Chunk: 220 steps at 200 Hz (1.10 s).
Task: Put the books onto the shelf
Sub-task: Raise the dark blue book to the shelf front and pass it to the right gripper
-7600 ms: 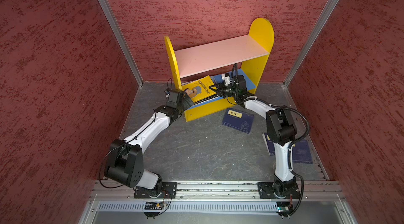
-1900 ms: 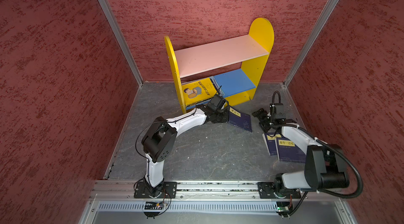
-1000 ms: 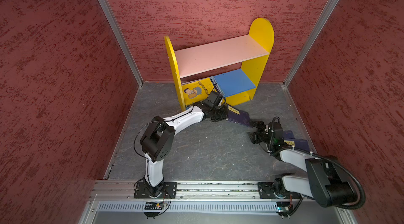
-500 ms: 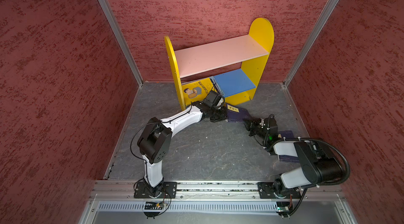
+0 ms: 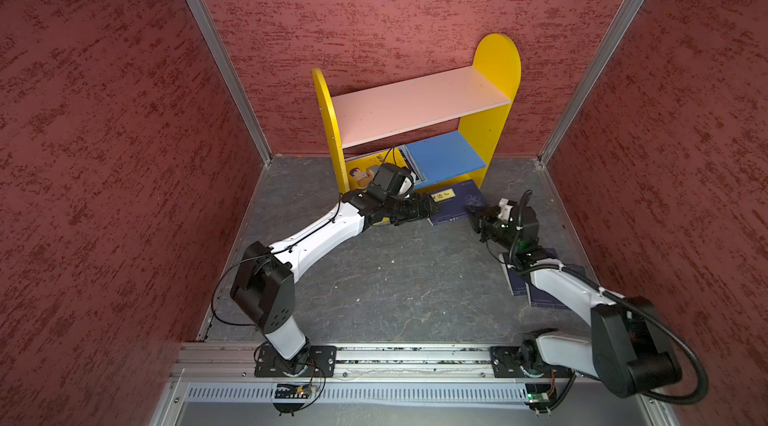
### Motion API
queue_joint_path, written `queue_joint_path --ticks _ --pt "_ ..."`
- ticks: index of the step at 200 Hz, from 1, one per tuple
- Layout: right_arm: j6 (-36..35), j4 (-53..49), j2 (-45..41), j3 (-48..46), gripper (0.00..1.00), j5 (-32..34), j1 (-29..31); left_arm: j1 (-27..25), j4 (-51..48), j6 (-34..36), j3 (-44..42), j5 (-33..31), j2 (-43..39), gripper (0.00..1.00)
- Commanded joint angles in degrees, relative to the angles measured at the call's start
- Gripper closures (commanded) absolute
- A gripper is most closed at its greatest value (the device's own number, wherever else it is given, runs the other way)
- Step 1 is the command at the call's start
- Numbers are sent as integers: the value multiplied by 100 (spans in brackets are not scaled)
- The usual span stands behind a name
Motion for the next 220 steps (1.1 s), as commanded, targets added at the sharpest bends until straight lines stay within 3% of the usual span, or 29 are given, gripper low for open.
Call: queue_joint_path --ticks 1,54,85,115,169,194,220 --pt "-609 -551 -517 130 94 15 -35 63 29 -84 -129 367 -143 8" --pt "-690 17 -1190 -11 91 2 -38 305 1709 -978 -424 1393 -25 8" --pt "-201 1479 -1004 -350 91 -42 -42 280 2385 -1133 -526 1661 43 13" --pt "238 2710 -603 -518 91 -206 -35 280 3222 -1385 -755 1871 25 24" --pt "853 3965 -79 -621 91 -335 -39 238 3581 -1454 -761 1784 33 44" --pt "1107 4427 97 -618 91 -385 -72 228 3011 -1299 -607 1542 69 42" --pt "993 4176 -4 -509 91 -465 -128 241 2735 -1281 -581 1332 49 36"
